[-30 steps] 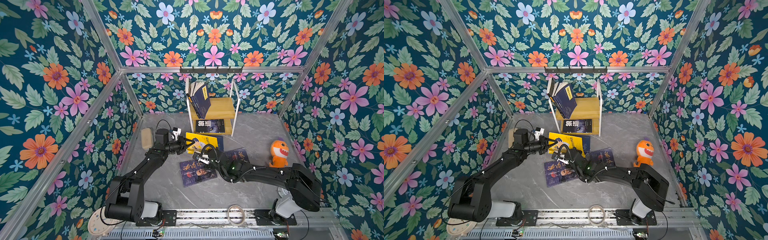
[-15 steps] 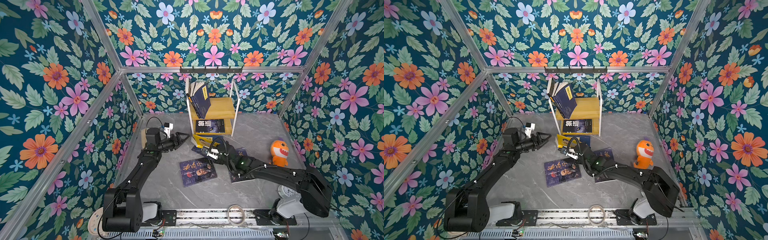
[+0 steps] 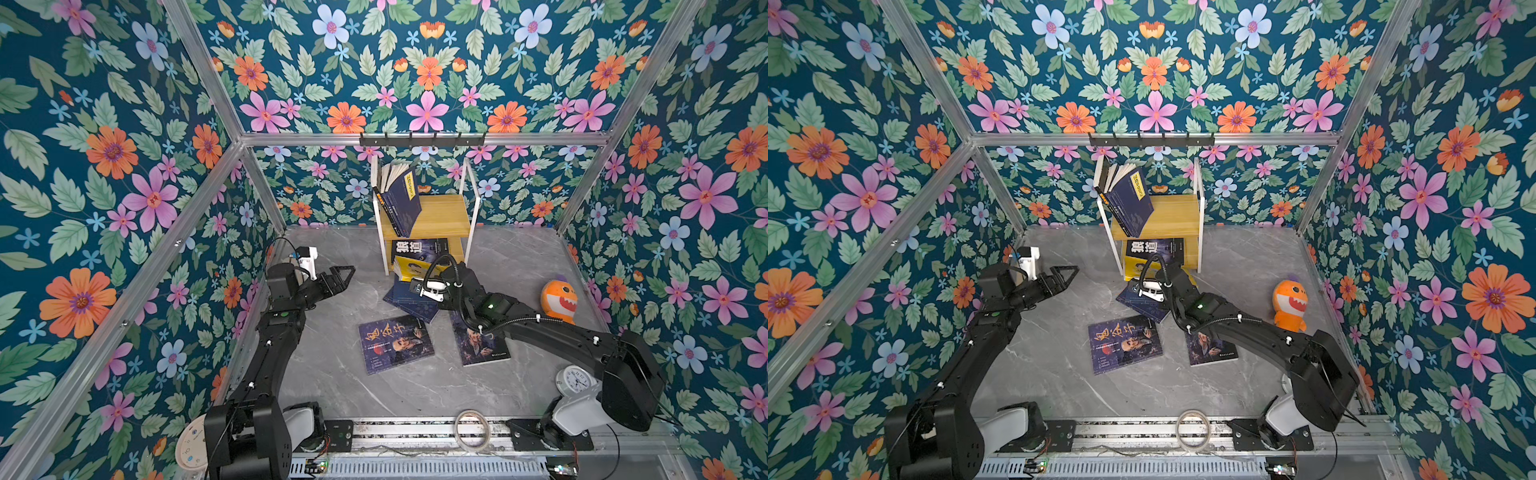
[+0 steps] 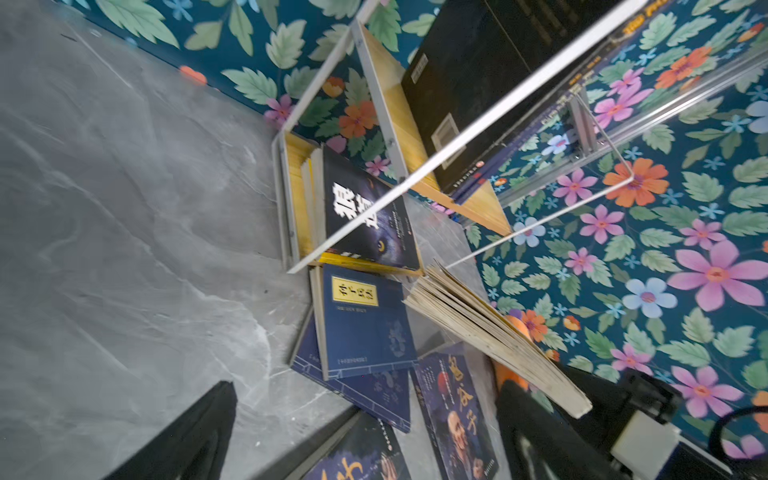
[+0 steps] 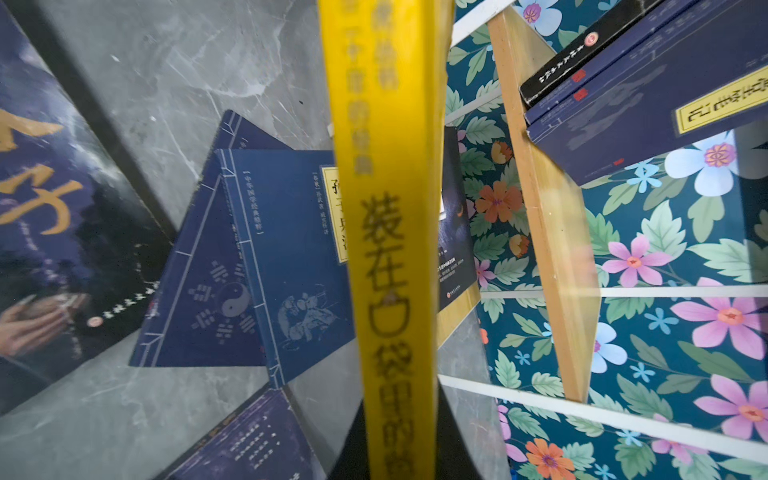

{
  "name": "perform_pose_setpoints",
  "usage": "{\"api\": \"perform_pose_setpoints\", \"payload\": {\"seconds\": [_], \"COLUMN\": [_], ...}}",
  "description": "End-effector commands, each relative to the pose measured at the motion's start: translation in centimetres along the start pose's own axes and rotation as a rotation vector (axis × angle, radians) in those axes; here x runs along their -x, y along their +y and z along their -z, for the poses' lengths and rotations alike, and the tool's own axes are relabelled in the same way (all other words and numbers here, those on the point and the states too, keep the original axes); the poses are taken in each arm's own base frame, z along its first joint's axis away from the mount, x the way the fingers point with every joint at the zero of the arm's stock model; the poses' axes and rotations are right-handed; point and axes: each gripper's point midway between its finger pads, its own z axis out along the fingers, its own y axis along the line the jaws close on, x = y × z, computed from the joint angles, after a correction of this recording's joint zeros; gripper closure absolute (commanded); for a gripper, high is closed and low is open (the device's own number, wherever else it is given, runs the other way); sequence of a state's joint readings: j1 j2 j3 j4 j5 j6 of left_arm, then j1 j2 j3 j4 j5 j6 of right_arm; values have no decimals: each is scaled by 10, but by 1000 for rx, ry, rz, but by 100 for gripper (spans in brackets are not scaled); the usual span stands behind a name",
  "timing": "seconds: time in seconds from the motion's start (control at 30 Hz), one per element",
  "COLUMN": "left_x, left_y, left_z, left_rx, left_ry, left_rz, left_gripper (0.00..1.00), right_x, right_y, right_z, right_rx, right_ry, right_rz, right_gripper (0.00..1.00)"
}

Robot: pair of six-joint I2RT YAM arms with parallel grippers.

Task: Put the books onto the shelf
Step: 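Insert the yellow book beside the black book while the left arm draws back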

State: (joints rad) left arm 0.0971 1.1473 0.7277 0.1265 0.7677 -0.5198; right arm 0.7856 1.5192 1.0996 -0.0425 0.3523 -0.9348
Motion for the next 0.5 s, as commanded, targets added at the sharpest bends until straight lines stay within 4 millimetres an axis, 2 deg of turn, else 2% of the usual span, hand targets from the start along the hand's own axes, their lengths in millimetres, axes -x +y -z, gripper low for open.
{"api": "perform_pose_setpoints", "payload": {"seconds": [0.0, 0.23, 0.27, 0.47], "left_x": [13, 22, 22, 21], "left_y": [11, 22, 22, 15], "left_z": [6, 10, 10, 10], "left_rx": [69, 154, 154, 127], "left_ry": [-53, -75, -75, -73], "left_rz": [-84, -133, -132, -139], "left_gripper": [0, 0, 0, 0], "right_x": [8, 18, 16, 17], "right_y": [-36, -60, -53, -59], "right_z": [-6, -26, -39, -62], "right_rx": [-143, -223, -212, -233], "right_ry": [5, 15, 28, 34], "right_rz": [52, 71, 84, 62], "right_gripper": [100, 100, 100, 100]}}
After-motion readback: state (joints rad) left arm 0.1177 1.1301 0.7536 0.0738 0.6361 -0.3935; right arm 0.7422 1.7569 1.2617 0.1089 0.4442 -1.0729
